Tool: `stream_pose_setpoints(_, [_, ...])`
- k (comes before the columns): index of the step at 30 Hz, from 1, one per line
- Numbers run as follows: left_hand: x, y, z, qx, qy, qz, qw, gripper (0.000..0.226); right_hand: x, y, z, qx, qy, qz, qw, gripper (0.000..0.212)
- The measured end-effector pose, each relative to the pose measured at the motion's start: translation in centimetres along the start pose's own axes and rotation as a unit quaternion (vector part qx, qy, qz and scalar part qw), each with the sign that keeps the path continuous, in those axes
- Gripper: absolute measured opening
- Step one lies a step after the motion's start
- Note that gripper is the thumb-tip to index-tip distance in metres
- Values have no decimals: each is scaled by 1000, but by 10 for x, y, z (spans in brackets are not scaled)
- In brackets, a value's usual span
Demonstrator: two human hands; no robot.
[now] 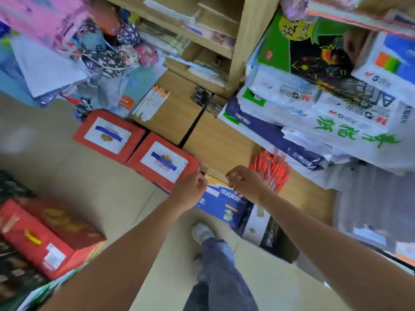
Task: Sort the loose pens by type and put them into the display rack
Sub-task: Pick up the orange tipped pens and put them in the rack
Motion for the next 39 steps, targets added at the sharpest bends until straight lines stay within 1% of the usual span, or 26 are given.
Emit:
stream_pose_setpoints(5, [-77,-38,43,-38,2,-29,999,23,33,-65,50,23,-14,31,999,8])
stream_pose_setpoints(9, [-139,-81,59,-51,17,-65,996,20,49,-121,92,30,-12,41,999,17])
stream_pose_setpoints(12, [-178,-110,62,-51,18,-64,996,23,59,-163,120,45,-21,54,997,18])
stream_pose_setpoints(15, [-216,-141,68,-49,11,-71,996,24,66,-206,146,60,-34,64,996,14])
stream_pose_setpoints(18, [-247,-172,79,-50,-6,-71,996,24,72,-246,171,52,-41,59,996,8])
stream_pose_setpoints(21, [-272,-204,91,-44,-17,-71,996,25,84,-281,190,45,-34,61,997,11])
stream_pose_setpoints(23, [-285,-227,103,-41,-20,-75,996,25,93,-301,199,41,-20,58,997,17])
stream_pose_setpoints(26, [-292,-262,120,-36,-43,-56,997,15,103,-330,208,42,5,47,998,25])
stream_pose_setpoints(27, [-293,-272,124,-36,-42,-48,997,17,108,-341,210,40,23,44,998,28])
stream_pose_setpoints(29, [-297,-290,129,-31,-39,-39,998,35,115,-361,215,27,60,31,997,36])
stream_pose_setpoints(31, [-297,-305,135,-30,-54,-26,998,43,125,-379,218,14,103,26,994,43])
stream_pose_setpoints(34, [-297,-325,143,-20,-78,-15,997,43,138,-399,226,3,152,28,988,51])
stream_pose_setpoints(37, [-302,-340,150,-20,-114,-36,993,42,143,-417,235,-7,170,-7,985,55])
stream_pose_setpoints(39, [-304,-345,150,-11,-145,-45,988,41,144,-425,236,4,183,-31,983,55])
Point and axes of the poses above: each hand's wrist, its own y-axis away from the middle knuckle, its own x-axis out of the palm, z = x × y, the point moved 9 cm from there along -y, towards the middle knuckle, and after that the axes turned 14 degrees about y, right-handed, at the moved point
